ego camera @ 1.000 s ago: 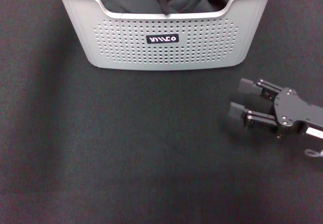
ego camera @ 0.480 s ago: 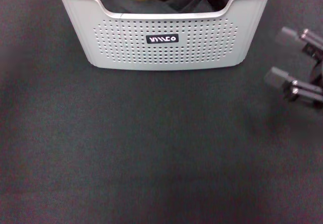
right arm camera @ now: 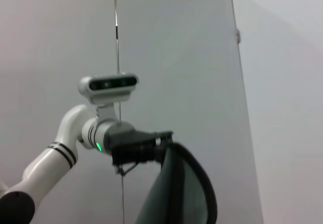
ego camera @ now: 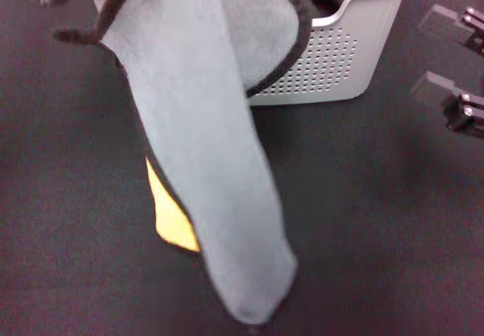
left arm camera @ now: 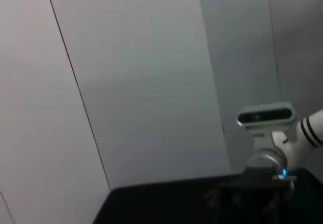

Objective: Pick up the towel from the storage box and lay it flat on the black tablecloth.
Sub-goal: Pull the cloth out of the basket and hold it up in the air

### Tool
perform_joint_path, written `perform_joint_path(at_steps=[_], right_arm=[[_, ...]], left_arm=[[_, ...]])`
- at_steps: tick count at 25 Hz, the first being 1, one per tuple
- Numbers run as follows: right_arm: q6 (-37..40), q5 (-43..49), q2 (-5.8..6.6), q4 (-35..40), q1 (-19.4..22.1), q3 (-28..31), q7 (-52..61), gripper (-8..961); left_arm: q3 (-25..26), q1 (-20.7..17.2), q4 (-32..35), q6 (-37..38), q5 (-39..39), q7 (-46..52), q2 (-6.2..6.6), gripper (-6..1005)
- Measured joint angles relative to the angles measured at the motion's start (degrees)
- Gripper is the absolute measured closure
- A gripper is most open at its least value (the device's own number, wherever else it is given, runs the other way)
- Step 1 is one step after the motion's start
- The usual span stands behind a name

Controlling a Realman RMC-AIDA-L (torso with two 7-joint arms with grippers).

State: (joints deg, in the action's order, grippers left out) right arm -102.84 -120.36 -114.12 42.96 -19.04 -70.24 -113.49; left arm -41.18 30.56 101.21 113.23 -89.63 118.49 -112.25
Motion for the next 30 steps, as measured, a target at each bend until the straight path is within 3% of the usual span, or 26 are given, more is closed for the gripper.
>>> perform_joint_path(at_steps=[5, 13, 15, 21, 30], right_arm=[[0.4, -0.4, -0.54, -3.1, -1.9, -0.1, -0.4, 148], [1.1, -0.4, -1.34, -13.6, -10.5, -0.3, -0.6, 237], [1.3, -0.3, -1.6, -15.6, -13.0, -0.8, -0.2, 487], [1.9, -0.1, -1.93, -19.6, -16.5, -2.6, -0.3, 488], [3.2, -0.1, -2.09, -20.0, -17.2, -4.8, -0.2, 544]], left_arm=[[-2.1, -2.9, -3.0, 0.5, -0.2, -5.0, -0.44, 980], [-2.5, -3.2, -7.7, 0.5, -0.3, -9.8, -1.22, 978], [-2.6, -2.7, -8.4, 0.4, -0.3, -11.0, -1.58, 978], [-2.8, -2.0, -8.6, 0.3, -0.3, -11.8, -2.16, 976], [-3.2, -1.6, -8.7, 0.1, -0.3, -12.2, -2.51, 974]])
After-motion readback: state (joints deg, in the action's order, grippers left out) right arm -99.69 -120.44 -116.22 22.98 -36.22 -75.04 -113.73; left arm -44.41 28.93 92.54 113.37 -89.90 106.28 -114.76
